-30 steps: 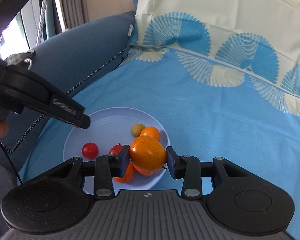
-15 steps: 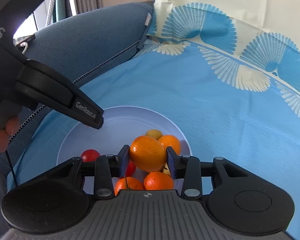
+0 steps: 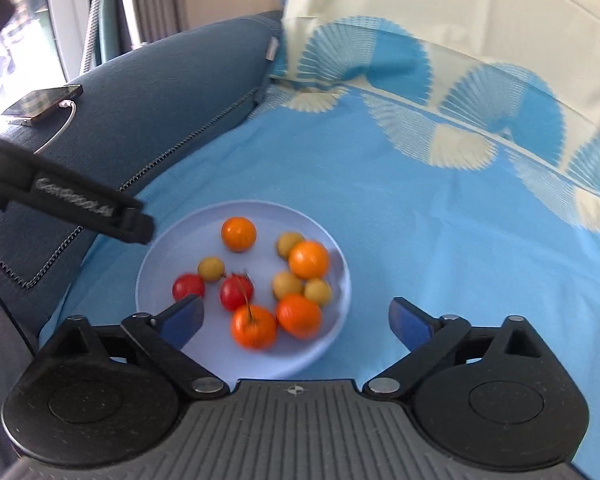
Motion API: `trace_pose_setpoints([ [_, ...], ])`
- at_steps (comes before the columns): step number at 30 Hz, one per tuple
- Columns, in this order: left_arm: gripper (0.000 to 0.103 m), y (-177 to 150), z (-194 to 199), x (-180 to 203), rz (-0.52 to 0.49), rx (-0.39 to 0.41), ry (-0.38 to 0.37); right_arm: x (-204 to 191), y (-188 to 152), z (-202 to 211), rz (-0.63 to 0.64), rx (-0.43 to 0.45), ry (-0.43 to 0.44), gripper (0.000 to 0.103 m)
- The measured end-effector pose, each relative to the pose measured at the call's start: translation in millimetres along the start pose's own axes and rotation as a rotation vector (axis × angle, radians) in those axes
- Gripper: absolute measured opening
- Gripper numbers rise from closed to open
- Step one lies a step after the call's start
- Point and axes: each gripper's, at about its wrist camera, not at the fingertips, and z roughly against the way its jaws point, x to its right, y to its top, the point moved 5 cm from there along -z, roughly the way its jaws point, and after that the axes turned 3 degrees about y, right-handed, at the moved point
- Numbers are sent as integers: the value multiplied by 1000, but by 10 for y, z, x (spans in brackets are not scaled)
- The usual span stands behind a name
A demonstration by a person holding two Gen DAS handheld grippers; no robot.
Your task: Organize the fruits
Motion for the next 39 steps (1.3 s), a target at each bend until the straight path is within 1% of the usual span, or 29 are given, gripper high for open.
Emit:
trace_pose_setpoints([
  [4,103,-188,287,-6,14,22,0,-66,-90,314,-45,25,-22,102],
  [10,103,-447,658,-15,3,67,4,-207,-244,729,-65,72,-53,102],
  [14,103,-597,813,-8,-1,87,10,-306,-335,904,-74,104,-79,102],
  [19,103,-688,947,-9,-8,108,16,-357,-363,1085,-61,141,-97,102],
  [30,103,-709,1025,52,-36,120,13,-348,-370,1217,-60,173,-138,102],
  [39,103,-714,998,64,-48,115,29,-349,-375,1201,-51,170,-142,102],
])
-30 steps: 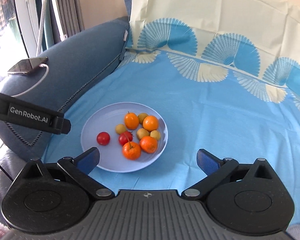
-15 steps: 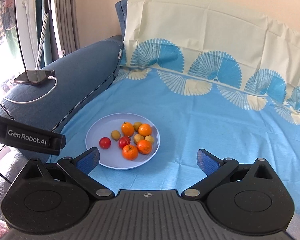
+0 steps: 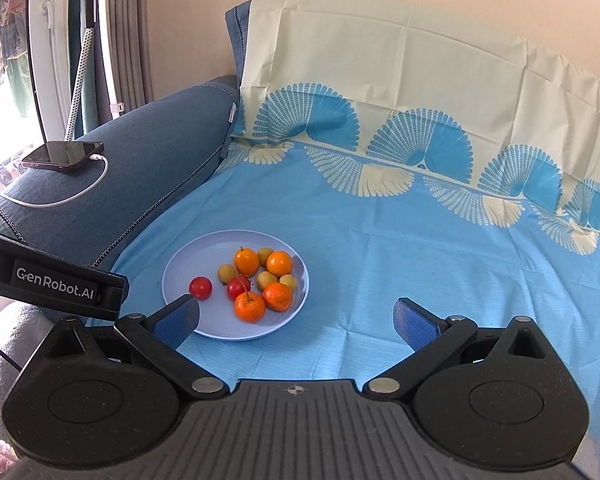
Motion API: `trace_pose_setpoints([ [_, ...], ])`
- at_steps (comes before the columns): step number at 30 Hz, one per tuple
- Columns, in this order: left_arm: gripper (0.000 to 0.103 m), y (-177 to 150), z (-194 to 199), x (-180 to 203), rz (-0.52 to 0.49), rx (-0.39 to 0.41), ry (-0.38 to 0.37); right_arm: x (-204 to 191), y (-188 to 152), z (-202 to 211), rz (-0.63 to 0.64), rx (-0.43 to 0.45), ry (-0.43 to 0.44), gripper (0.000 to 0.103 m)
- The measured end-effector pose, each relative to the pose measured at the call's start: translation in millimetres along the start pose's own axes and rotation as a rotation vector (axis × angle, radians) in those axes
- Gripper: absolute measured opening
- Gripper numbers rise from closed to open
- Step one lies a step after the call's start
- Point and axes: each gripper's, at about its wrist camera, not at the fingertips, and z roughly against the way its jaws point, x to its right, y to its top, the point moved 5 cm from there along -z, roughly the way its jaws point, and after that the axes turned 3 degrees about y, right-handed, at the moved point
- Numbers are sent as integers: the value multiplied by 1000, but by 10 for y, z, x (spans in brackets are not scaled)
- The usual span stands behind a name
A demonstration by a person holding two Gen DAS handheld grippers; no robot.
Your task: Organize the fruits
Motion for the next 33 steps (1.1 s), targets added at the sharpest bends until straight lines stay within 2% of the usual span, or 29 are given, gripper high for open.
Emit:
trace_pose_setpoints([
  [13,103,-15,-78,-38,13,-7,37,-10,-20,-71,6,-19,3,102],
  [33,103,-24,-103,-34,8,-23,38,-10,-16,-88,8,-17,3,102],
])
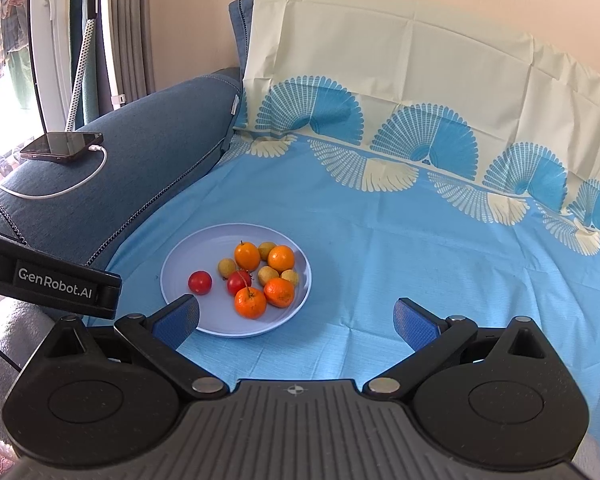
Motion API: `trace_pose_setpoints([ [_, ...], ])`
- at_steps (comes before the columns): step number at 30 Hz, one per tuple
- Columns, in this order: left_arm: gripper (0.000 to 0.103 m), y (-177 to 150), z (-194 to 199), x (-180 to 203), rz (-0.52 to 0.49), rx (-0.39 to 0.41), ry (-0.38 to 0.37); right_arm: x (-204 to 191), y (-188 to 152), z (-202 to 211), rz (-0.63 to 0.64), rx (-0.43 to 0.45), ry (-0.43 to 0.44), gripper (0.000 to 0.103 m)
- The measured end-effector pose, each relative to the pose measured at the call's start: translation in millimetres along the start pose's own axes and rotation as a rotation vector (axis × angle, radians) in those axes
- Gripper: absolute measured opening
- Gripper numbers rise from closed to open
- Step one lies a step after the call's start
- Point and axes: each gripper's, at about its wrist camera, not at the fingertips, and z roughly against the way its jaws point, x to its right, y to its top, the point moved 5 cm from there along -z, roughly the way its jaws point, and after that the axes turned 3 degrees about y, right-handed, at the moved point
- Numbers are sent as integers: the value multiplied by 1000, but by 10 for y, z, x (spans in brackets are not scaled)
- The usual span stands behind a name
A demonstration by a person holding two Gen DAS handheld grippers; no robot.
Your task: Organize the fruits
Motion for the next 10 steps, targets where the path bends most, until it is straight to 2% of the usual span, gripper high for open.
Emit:
trace_pose_setpoints([
  [10,103,3,-13,9,0,2,9,-1,-9,-25,-5,-5,2,102],
])
